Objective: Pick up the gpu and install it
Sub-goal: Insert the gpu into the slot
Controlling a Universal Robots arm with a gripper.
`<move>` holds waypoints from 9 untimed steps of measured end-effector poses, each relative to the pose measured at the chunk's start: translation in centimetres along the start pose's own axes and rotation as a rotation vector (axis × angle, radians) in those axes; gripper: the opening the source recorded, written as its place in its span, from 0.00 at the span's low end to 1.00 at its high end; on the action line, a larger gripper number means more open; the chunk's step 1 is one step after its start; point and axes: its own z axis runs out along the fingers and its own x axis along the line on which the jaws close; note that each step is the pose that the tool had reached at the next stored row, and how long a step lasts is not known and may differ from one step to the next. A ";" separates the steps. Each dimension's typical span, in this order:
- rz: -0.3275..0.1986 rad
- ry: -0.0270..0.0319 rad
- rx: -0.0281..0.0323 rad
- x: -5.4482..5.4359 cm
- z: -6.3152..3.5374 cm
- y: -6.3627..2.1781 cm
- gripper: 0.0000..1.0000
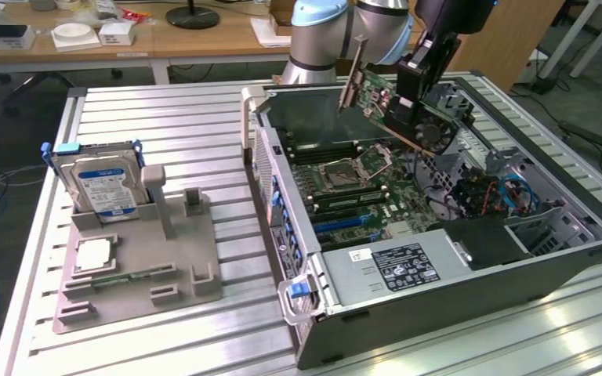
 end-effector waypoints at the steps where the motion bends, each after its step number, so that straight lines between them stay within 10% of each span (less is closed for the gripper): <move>1: -0.004 0.0001 0.0001 0.0 0.00 0.00 0.26; 9: -0.031 0.0006 0.0010 0.0 0.01 -0.02 0.26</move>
